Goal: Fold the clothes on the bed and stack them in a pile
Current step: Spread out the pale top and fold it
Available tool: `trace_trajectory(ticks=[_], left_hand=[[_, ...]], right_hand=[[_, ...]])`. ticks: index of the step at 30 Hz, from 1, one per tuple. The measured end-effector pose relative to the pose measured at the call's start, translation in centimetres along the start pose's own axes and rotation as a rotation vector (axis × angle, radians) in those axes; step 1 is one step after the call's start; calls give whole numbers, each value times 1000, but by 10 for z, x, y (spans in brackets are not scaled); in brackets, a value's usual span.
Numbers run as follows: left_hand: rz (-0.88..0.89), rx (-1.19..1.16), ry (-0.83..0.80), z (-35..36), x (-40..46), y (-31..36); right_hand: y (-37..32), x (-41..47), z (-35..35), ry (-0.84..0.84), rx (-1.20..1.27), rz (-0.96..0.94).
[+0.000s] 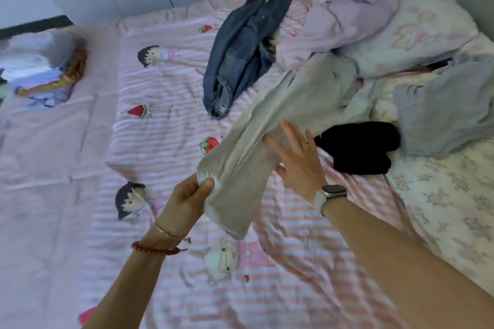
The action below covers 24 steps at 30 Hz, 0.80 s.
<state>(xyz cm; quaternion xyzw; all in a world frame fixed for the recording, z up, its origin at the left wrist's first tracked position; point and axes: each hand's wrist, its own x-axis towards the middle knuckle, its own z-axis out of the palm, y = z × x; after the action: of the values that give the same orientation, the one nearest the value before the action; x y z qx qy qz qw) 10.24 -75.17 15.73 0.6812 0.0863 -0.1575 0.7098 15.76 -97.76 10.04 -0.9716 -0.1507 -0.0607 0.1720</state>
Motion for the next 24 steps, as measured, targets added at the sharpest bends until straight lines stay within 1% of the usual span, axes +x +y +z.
trace_trajectory(ticks=[1,3,4,7,9,10,11,12,13,14,15,16,17,18,21,23,24], left_hand=[[-43,-1,17,-21,-16,-7],[-100,89,76,-62,-42,-23],[-133,126,139,-84,-52,-33],[-230,166,401,-148,-81,-61],[-300,372,484,-189,-106,-76],[-347,494,501,-206,-119,-85],[-402,600,514,-219,-132,-93],[-450,668,523,-227,-141,-101],[-481,703,523,-229,-147,-108],[-488,724,512,-228,-150,-114],[-460,753,478,-222,-149,-118],[-402,795,422,-214,-145,-122],[-335,839,356,-203,-138,-125],[-272,875,286,-190,-129,-129],[-142,929,68,-141,-96,-140],[-56,941,-61,-105,-71,-149],[-21,936,-94,-89,-57,-152]], right_hand=[[-15,-5,4,2,22,-31],[-51,-20,14,5,121,-60],[-72,-29,20,3,186,-44],[-143,-60,41,13,305,-23],[-187,-88,57,-32,346,-96],[-205,-103,65,-88,371,-154],[-218,-117,72,-186,397,-209],[-227,-128,78,-324,421,-236],[-231,-136,84,-482,431,-223],[-230,-144,89,-639,411,-194],[-226,-149,93,-741,389,-162],[-220,-152,95,-800,368,-127],[-212,-153,96,-796,367,-76],[-204,-153,95,-728,381,1],[-173,-147,91,-425,400,298],[-147,-136,88,-291,310,459],[-132,-130,87,-241,239,524]])
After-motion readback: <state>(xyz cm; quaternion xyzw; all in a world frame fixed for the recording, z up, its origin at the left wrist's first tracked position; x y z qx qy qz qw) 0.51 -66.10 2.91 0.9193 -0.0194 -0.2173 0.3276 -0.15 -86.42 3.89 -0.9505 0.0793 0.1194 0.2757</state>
